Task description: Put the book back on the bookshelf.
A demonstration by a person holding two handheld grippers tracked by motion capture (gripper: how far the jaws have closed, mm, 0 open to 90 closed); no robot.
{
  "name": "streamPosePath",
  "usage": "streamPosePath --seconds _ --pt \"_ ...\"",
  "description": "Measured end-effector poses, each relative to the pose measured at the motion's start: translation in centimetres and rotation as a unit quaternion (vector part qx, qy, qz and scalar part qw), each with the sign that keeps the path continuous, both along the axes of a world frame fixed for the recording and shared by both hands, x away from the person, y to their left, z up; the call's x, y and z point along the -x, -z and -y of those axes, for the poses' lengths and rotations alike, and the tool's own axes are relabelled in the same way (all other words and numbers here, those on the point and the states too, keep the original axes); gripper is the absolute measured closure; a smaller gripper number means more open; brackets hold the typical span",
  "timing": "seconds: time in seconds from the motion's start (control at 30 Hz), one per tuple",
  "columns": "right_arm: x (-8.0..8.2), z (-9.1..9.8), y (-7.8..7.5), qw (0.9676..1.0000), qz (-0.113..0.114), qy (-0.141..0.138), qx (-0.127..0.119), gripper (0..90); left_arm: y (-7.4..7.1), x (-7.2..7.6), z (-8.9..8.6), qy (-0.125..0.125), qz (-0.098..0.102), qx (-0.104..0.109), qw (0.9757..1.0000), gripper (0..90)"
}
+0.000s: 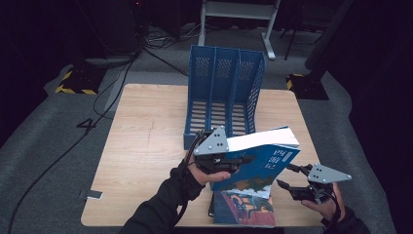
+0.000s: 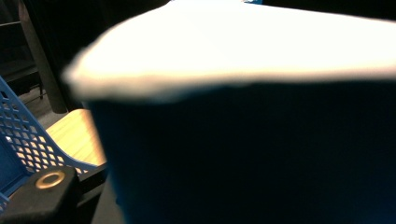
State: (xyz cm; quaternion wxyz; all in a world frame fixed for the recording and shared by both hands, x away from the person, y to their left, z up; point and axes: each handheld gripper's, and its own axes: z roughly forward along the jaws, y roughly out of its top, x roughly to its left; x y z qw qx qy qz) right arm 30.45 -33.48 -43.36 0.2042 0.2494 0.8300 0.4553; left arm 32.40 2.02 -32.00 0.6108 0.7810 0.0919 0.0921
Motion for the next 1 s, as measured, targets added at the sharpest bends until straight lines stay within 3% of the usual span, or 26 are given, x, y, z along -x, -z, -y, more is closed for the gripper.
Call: streamPosePath --seconds 0.03,0.07,0.1,0.13,0.2,0.3,0.6,0.9,1.0 --pt "-0.2 0.5 0.6 0.9999 -0.006 0.013 0.007 34.8 0.0 0.1 0.0 -0.003 -0.001 -0.001 1.0 60.5" --pt "-0.8 1.4 1.5 0.9991 -0.028 0.031 0.002 34.8 -0.1 0.2 0.1 -0.006 -0.002 -0.001 1.0 60.5" --pt "-0.8 1.4 1.5 0.9991 -0.028 0.031 0.002 34.8 -0.1 0.2 0.1 -0.006 -0.002 -0.001 1.0 60.6" --pt "-1.3 2.0 2.3 0.9978 -0.031 0.055 0.018 34.8 -0.1 0.3 0.2 -0.013 -0.004 -0.003 0.9999 60.6" --pt "-1.7 2.5 2.7 0.9969 -0.042 0.067 0.005 34.9 -0.2 0.4 0.2 -0.021 -0.006 -0.004 0.9997 60.6" --pt "-2.0 2.8 3.0 0.9957 -0.048 0.078 0.008 34.9 -0.2 0.5 0.2 -0.027 -0.012 -0.002 0.9996 60.7" --pt "-2.5 2.8 3.9 0.9943 -0.065 0.083 0.012 34.9 -0.5 1.0 0.5 -0.048 -0.016 -0.003 0.9987 60.9" --pt "-2.6 2.7 4.1 0.9938 -0.071 0.085 0.014 34.9 -1.2 1.2 0.6 -0.069 0.0 -0.003 0.9976 61.0" --pt "-2.6 2.8 4.2 0.9937 -0.071 0.086 0.014 34.7 -1.5 1.2 0.3 -0.09 0.011 -0.008 0.9959 61.1"
